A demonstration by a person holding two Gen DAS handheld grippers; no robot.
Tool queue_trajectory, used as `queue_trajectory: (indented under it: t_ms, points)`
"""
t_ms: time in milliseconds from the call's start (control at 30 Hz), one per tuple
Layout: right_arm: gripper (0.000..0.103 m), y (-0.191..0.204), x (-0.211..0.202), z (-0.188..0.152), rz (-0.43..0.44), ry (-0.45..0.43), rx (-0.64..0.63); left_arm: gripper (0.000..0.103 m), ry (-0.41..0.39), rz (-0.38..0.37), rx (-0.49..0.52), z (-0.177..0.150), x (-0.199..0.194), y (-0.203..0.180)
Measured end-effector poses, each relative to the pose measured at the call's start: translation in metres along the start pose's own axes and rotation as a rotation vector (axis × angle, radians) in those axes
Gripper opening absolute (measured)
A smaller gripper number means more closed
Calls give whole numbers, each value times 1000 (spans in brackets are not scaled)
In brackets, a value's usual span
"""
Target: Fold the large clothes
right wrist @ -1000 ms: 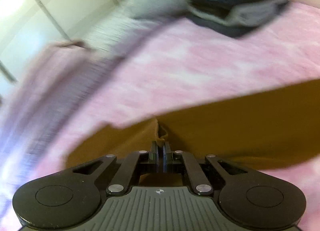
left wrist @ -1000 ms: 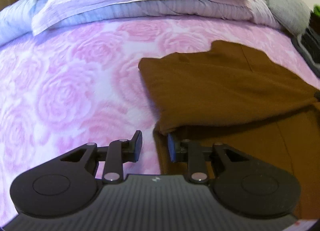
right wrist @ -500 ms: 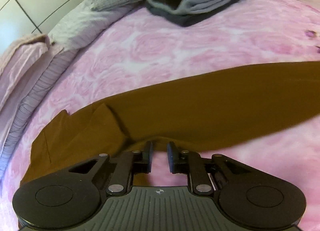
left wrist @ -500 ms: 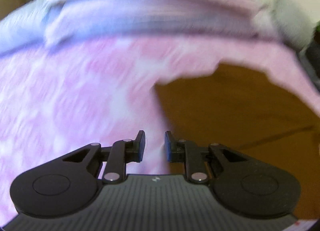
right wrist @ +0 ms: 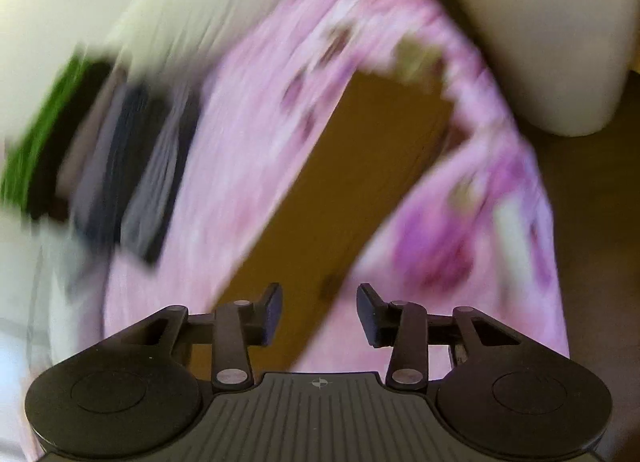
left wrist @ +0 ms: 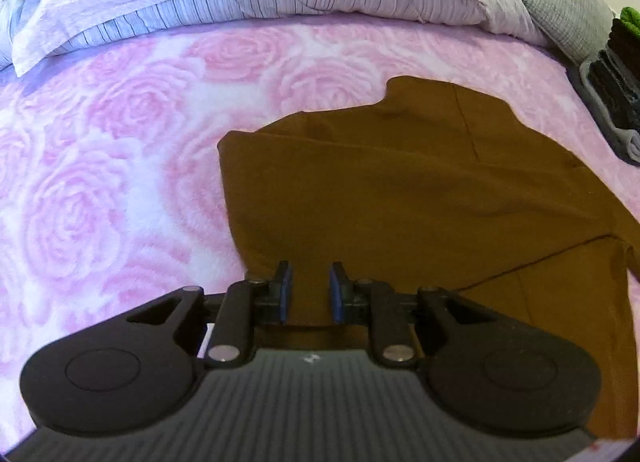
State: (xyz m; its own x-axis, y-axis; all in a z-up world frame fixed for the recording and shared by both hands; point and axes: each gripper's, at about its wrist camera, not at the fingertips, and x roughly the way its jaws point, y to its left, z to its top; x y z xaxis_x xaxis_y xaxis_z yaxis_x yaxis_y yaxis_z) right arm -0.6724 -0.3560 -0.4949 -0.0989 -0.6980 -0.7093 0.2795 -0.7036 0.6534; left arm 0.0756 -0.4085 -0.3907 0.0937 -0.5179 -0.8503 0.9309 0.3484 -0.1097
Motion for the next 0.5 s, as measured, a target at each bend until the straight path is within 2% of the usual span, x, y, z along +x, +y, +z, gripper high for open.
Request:
queue_trajectory:
  t_ms: [133,167,200,233,267,367,433,500]
  points:
    - [36,-15,22,14,7,12,111,17,11,-9,-39,-4,-13,-7]
    - [26,-13,24,14,7,0,114,17,14,-16,-58,-5,-15,-8]
    - [12,-9,26,17,-1,-13,84,17,17,-22,-76,-7,-17,-10]
    - [0,-1,27,18,-26,-19,41,17,19,-27,-88,-8,-20,-11]
    - [0,11,26,18,-42,-38,-15,17,17,-30,-94,-9,-23,-11]
    - [0,73,15,9,-47,-121,-309,17,-1,-37,-117,-12,-36,-4]
    - [0,129,4,-12,3,-174,-499,17,-10,-26,-150,-15,-43,7]
    - [0,182,-8,-44,108,-186,-640,17,-20,-14,-195,-20,-50,20]
